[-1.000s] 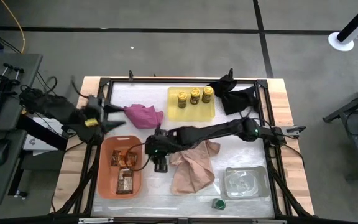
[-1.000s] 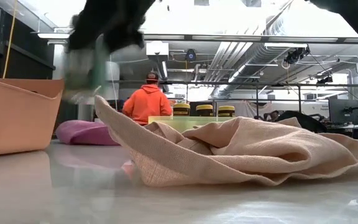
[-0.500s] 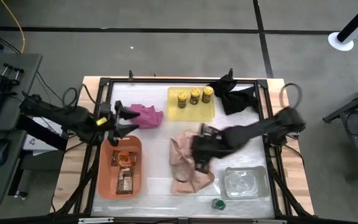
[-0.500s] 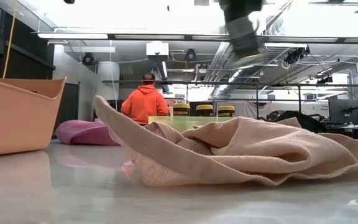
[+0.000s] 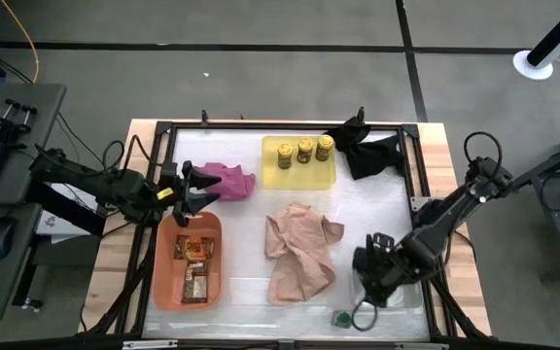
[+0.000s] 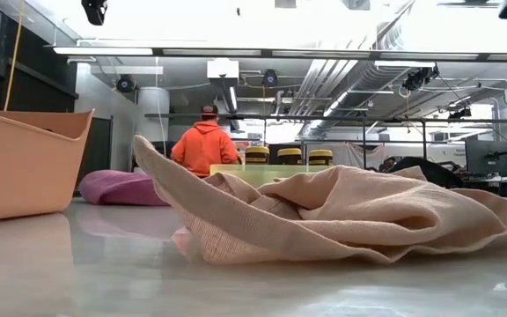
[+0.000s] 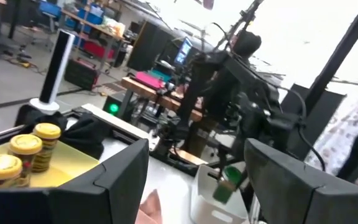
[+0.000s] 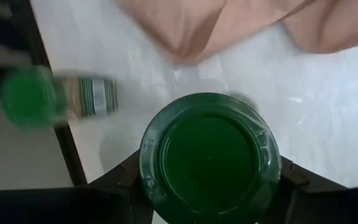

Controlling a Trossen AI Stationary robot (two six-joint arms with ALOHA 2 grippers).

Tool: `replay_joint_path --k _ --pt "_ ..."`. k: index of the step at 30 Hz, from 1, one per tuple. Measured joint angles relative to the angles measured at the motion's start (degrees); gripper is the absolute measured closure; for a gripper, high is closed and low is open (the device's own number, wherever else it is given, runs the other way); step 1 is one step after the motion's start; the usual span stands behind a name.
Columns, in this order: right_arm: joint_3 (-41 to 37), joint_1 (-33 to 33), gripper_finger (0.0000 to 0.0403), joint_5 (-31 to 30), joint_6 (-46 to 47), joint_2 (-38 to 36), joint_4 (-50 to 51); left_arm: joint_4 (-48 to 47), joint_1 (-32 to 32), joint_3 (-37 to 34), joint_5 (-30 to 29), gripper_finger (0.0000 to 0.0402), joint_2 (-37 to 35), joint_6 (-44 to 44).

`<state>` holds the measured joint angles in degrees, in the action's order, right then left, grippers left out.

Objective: Sort spices by type
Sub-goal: Put the top green spice bottle into the gray bin

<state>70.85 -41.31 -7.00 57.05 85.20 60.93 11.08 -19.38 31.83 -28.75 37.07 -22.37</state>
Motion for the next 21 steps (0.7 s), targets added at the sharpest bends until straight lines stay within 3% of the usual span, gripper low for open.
replay_joint_path --k 12,21 --pt "-14.8 -1.3 0.0216 -4.8 -4.6 0.3 -17.9 0.0 0.0 0.0 -3.0 0.0151 0.0 -2.1" --pt "-16.0 -1.2 0.0216 -12.5 -11.3 0.3 -20.2 0.0 0.0 0.0 -5.2 0.0151 0.0 -3.0"
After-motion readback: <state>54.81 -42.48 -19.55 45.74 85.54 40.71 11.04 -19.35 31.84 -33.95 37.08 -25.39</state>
